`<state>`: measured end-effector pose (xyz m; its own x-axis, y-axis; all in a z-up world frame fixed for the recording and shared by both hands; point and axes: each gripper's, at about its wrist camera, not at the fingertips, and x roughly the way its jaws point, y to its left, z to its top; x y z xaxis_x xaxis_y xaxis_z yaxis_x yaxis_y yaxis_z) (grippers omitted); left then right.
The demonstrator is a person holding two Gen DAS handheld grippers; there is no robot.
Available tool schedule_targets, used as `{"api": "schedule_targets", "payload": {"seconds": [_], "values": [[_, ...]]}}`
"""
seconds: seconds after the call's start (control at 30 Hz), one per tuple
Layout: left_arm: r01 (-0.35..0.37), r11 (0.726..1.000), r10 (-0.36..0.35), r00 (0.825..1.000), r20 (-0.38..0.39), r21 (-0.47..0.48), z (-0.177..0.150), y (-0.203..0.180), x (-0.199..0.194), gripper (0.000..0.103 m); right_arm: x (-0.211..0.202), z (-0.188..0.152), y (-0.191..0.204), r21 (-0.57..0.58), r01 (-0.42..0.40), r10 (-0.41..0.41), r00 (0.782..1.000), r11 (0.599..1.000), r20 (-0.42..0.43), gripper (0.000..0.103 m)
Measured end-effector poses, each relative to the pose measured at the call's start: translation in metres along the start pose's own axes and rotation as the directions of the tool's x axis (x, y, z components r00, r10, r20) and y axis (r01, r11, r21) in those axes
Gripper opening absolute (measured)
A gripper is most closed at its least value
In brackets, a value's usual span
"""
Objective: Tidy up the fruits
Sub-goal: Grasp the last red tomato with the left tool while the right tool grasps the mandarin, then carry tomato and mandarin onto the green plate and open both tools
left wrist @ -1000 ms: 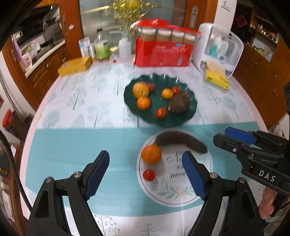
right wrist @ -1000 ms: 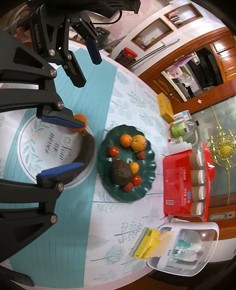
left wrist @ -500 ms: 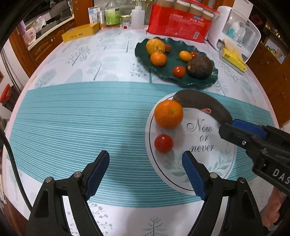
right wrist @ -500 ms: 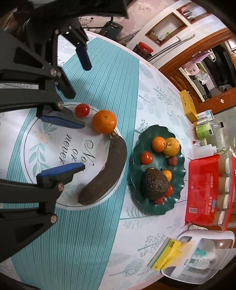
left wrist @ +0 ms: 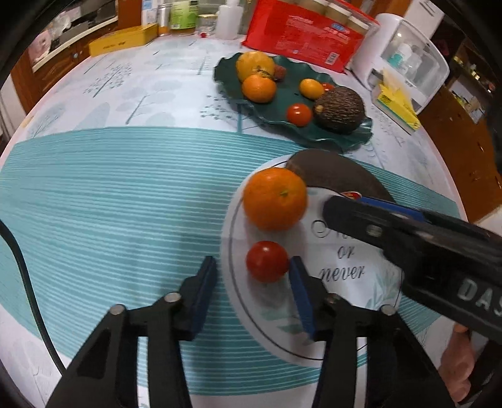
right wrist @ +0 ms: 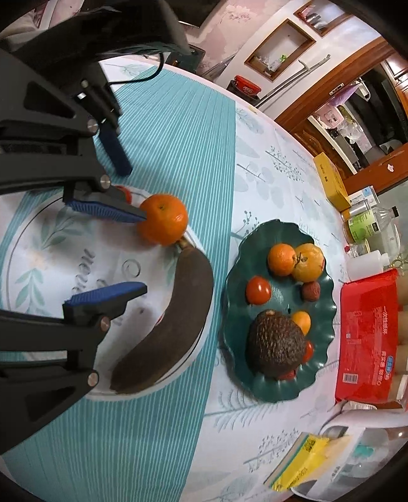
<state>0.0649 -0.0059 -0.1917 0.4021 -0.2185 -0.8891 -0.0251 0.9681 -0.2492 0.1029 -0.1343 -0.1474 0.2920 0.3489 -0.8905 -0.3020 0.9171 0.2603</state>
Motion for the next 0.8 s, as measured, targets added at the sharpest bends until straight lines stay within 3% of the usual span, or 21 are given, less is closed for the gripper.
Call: {"api": "schedule_targets", "payload": {"seconds": [0.1,0.33,0.53,0.8], "values": [[0.030,0.999,-0.030,1.000,0.001,0.010,0.001,-0.003,0.002,0.026,0.009,0.005,0.003,0.002,-0.016,0.016,1.000,1.000,-0.011,0.040],[0.087,0.996,-0.087,0.996,0.001,-0.023,0.002,0.010,0.000,0.025,0.026,0.014,0.010,-0.002,-0.065,0.065,0.997,0.998,-0.033,0.040],[0.068,0.997,-0.068,0.998,-0.002,-0.039,0.003,0.026,-0.004,0.025,0.038,0.022,0.015,-0.002,-0.111,0.111,0.993,0.994,-0.051,0.047],[0.046,0.996,-0.045,0.999,0.019,-0.083,0.009,0.046,-0.014,0.025,0.055,0.025,0.029,-0.015,-0.141,0.140,0.987,0.990,-0.085,0.046]]}}
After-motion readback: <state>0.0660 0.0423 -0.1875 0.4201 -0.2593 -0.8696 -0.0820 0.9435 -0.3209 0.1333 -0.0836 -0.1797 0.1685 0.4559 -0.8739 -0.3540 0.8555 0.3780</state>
